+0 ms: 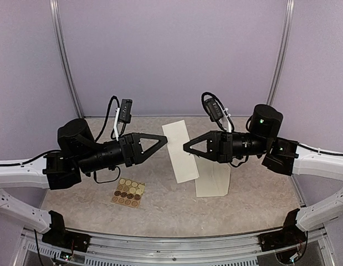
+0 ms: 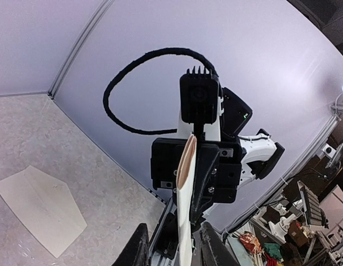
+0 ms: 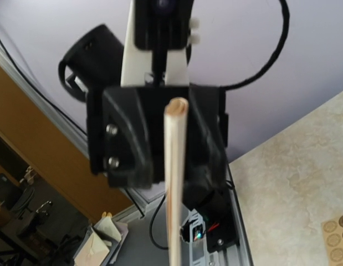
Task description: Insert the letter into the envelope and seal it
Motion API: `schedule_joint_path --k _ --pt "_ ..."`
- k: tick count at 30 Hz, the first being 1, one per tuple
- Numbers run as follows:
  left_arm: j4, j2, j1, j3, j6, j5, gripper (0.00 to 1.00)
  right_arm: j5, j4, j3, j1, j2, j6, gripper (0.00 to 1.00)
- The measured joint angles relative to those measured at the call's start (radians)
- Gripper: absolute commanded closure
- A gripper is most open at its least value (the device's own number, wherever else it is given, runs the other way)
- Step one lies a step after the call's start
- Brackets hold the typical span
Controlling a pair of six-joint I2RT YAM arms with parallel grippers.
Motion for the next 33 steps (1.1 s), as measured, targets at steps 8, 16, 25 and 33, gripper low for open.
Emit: schedule_joint_path --k 8,16,25,33 --pt "-0.002 0.006 0.012 0.029 0.012 0.049 1.00 -0.019 -0.024 0.000 0.000 0.008 -0.019 1.00" --pt "-0.002 0.006 0.019 0.029 0.026 0.068 0.74 -0.024 -0.039 0.000 0.000 0.023 -0.027 1.00" --pt "-0.003 0.006 0.043 0.029 0.014 0.068 1.00 -0.033 -0.052 0.000 0.000 0.033 -0.030 1.00" --pt "-0.039 0.010 0.047 0.029 0.011 0.040 0.39 0.074 -0.141 0.002 -0.007 0.022 -0.041 1.00"
